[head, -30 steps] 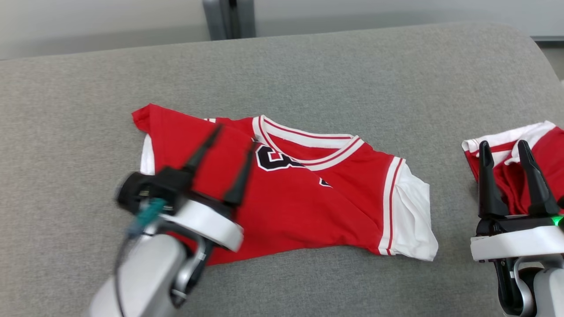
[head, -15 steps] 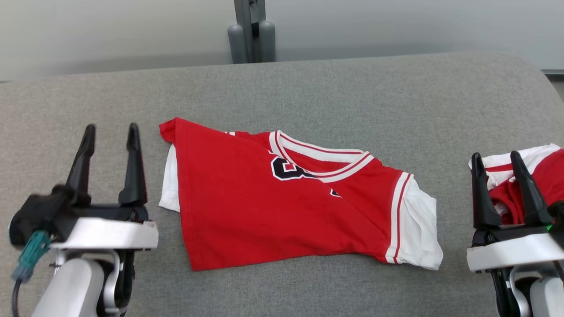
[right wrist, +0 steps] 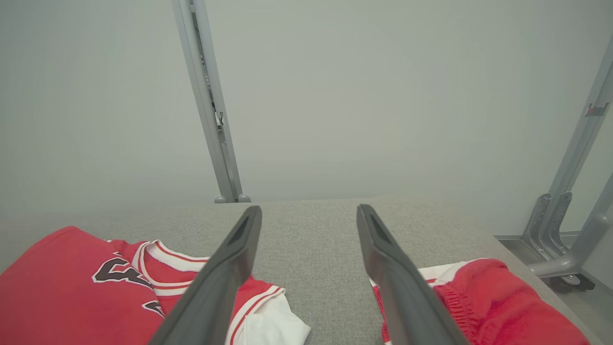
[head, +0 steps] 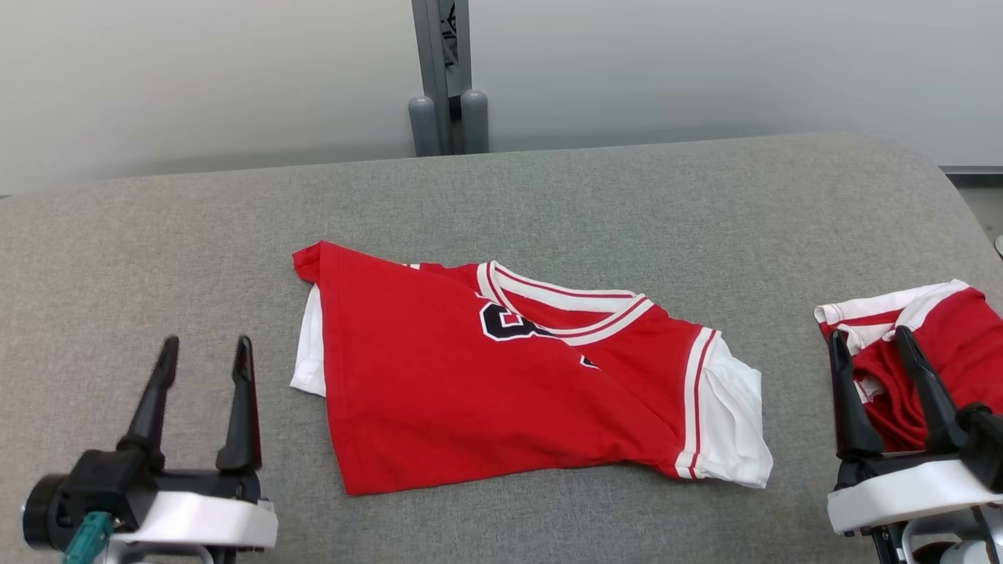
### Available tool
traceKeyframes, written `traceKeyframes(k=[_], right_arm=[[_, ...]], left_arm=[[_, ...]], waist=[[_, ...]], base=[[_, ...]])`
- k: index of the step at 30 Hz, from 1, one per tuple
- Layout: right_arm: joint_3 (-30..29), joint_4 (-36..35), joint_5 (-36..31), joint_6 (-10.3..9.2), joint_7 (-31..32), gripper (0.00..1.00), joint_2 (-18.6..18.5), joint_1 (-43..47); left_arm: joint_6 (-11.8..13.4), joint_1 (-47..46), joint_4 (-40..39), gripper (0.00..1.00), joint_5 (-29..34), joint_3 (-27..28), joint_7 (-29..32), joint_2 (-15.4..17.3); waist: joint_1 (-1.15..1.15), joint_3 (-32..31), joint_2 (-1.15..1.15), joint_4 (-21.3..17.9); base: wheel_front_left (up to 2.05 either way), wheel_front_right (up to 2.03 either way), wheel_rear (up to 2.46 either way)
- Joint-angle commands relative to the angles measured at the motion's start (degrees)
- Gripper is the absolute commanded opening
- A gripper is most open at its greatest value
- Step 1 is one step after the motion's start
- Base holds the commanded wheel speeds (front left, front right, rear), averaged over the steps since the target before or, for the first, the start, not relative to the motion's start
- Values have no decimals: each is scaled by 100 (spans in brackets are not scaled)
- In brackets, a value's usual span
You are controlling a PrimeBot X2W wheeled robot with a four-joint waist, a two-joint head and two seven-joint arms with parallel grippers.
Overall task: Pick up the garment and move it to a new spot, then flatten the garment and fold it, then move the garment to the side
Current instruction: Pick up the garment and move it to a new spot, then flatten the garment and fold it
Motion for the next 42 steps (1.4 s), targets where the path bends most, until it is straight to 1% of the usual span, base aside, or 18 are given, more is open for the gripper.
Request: traceKeyframes(k=[1, 11, 25, 42], right_arm=[[8, -49, 0, 2, 47, 100, -33, 74], [12, -166, -40, 2, 152, 100, -33, 218], [54, -216, 38, 2, 221, 100, -33, 405], [80, -272, 54, 2, 283, 100, -34, 442]], left_arm=[[-5, 90, 31, 100, 68, 12, -19, -31], [46, 192, 267, 100, 98, -39, -19, -32], [118, 370, 286, 100, -8, -84, 107, -29], [215, 401, 304, 100, -49, -146, 197, -26]], waist=[[0, -22, 0, -7], [0, -159, 0, 21], [0, -443, 0, -18], [0, -542, 0, -61]], base=[[0, 0, 0], [0, 0, 0], [0, 0, 0], [0, 0, 0]])
